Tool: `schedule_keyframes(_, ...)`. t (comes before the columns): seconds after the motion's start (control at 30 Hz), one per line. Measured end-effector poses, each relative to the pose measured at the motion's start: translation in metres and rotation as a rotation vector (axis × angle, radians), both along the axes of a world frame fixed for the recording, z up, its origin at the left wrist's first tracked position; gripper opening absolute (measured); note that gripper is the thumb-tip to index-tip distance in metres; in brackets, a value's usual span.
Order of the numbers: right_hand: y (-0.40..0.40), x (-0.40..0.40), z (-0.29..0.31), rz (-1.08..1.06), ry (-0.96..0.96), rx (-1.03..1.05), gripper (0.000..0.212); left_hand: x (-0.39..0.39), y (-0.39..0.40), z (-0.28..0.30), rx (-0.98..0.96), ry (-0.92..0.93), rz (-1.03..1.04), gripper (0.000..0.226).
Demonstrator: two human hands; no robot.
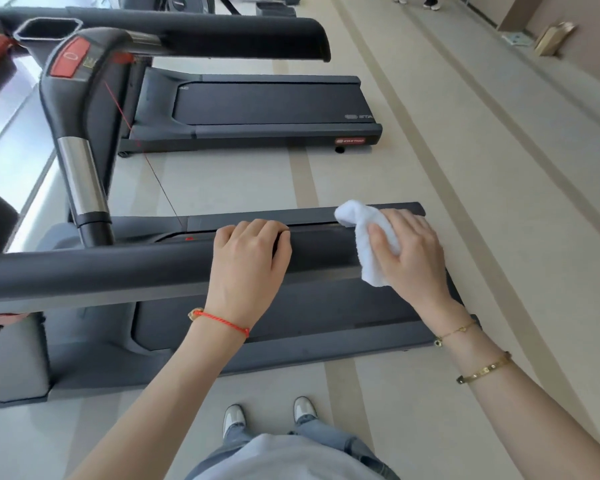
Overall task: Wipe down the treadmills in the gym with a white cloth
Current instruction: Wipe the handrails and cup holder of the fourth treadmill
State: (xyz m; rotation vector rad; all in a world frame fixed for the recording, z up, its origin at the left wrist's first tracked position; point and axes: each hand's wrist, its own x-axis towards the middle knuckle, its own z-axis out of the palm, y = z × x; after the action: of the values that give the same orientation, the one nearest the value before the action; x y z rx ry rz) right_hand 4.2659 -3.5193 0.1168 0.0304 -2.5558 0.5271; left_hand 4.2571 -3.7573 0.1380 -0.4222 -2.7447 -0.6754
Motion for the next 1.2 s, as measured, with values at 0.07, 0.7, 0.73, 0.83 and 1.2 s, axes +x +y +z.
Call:
schedule_keyframes(0.07, 0.009, -0.006, 0.004, 0.041, -0.109, -0.064, 0.035, 0.000, 0.010, -0.001, -0.003, 0.008, 0.030, 0.023)
schedule_keyframes(0.7, -0.052, -0.007, 0.018, 0.319, -0.068, 0.388, 0.062, 0.013, -0.013, -0.001, -0.005, 0.028, 0.033, 0.019)
schedule_keyframes(0.73, -0.055, -0.003, 0.016, 0.301, -0.039, 0.361, 0.058, 0.014, -0.017, 0.000, -0.003, 0.028, 0.012, 0.019)
schedule_keyframes(0.83, -0.062, 0.007, 0.012, 0.294, 0.020, 0.218, 0.038, 0.018, -0.027, 0.002, 0.016, 0.017, -0.044, 0.021)
schedule_keyframes(1.2, -0.062, 0.092, 0.023, -0.015, -0.069, -0.036, 0.037, 0.035, -0.036, 0.014, 0.054, 0.022, -0.320, 0.025)
